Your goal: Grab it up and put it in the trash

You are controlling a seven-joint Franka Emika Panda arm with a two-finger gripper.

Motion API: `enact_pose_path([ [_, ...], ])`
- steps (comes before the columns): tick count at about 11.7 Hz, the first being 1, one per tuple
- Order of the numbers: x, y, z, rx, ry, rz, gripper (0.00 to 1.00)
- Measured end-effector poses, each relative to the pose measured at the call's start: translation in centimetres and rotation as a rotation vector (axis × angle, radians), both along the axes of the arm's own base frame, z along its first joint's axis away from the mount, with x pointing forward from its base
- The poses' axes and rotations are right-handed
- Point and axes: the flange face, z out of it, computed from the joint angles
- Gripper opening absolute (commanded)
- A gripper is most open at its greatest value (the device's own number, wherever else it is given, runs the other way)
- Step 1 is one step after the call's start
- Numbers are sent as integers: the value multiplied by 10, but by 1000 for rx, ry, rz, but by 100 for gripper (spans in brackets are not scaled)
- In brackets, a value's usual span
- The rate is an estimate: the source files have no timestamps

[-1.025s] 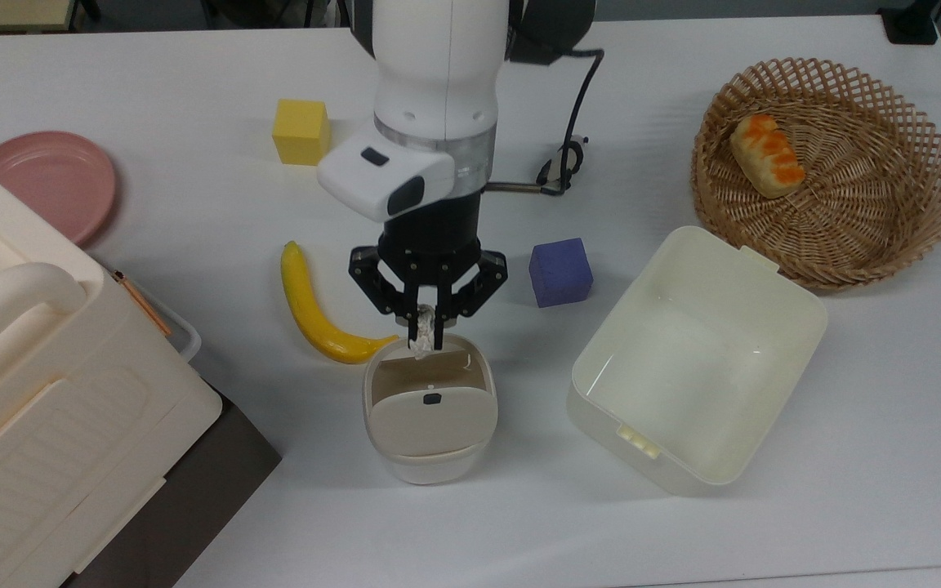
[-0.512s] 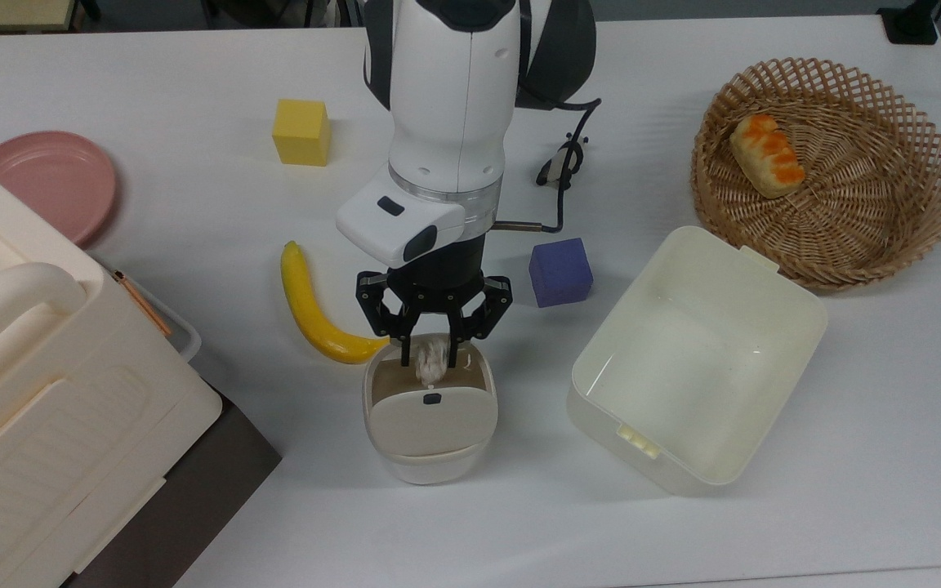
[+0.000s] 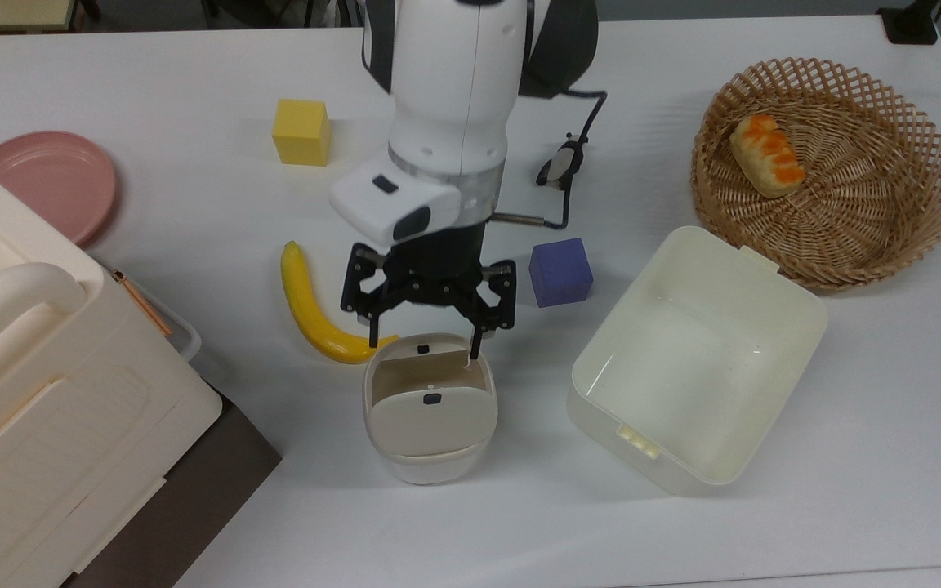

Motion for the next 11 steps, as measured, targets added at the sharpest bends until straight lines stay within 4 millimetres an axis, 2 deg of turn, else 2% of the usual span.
enact_pose_path([
  [3,-25,-7,31,8,32,-34,100],
  [7,-81,-24,71,-13,254,-108,100],
  [11,-120,-27,85,-16,386,-104,100],
])
